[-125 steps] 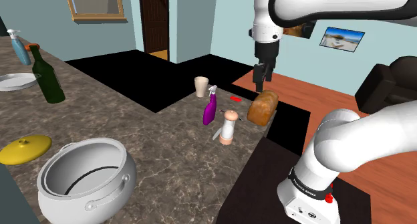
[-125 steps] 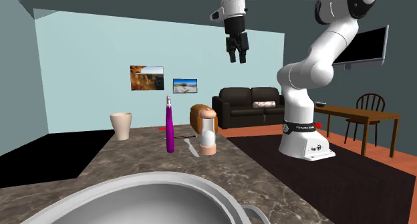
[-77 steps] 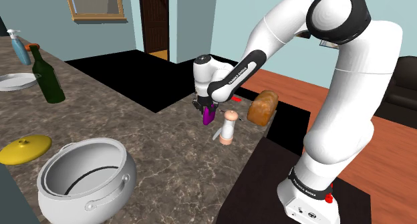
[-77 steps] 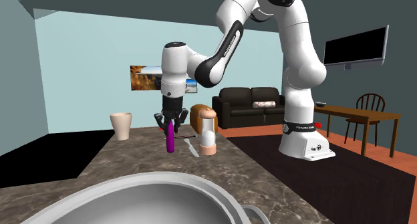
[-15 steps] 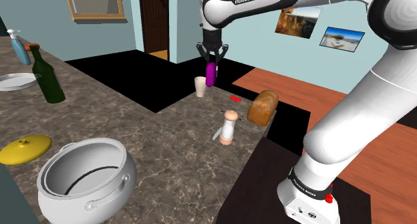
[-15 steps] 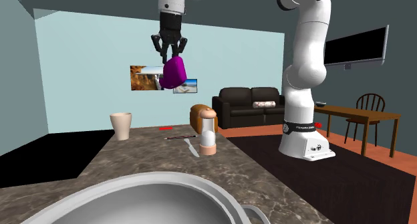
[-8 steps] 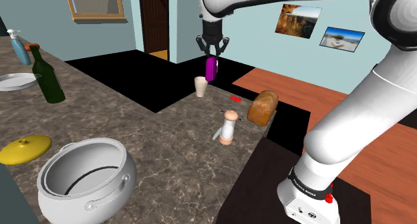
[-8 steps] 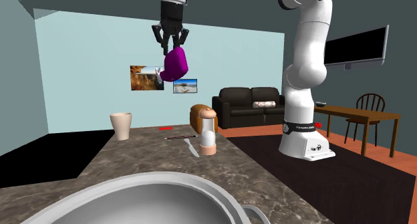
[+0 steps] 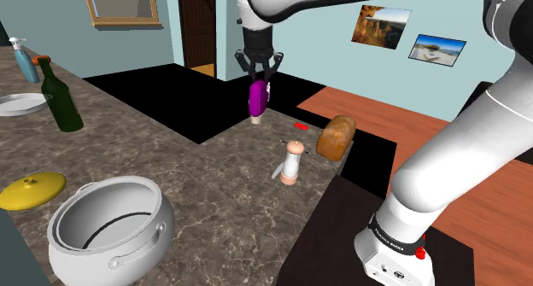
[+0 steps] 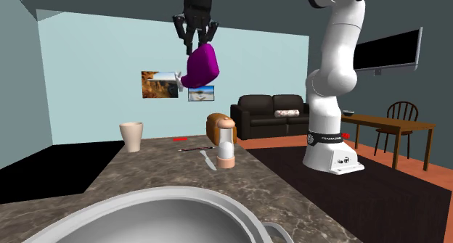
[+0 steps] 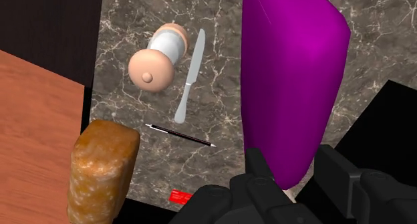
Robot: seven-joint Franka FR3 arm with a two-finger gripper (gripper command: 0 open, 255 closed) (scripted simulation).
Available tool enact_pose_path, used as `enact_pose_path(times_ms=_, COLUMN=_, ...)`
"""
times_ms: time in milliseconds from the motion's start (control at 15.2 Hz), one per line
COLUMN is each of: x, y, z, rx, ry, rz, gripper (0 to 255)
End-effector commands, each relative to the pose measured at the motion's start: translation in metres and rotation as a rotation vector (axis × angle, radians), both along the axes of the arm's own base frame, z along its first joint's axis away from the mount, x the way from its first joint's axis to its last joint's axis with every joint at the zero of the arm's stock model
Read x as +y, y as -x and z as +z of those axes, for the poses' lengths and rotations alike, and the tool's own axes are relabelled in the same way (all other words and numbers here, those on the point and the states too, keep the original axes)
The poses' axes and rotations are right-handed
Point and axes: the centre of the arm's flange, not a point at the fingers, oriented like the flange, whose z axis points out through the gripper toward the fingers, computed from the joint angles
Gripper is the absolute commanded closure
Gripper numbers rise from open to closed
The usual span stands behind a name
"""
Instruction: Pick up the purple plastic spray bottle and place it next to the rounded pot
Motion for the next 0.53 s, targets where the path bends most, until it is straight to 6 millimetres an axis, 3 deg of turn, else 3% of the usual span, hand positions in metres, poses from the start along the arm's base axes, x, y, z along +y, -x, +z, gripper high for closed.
enact_pose_path(times_ms=0, x=0.024, y=0.009, z=0.002, rx=0.0, ry=0.0, rz=-0.001, gripper=255)
enact_pose_path(times_ms=462, x=0.111, y=0.04, z=0.002, rx=0.0, ry=0.0, rz=-0.001, gripper=255)
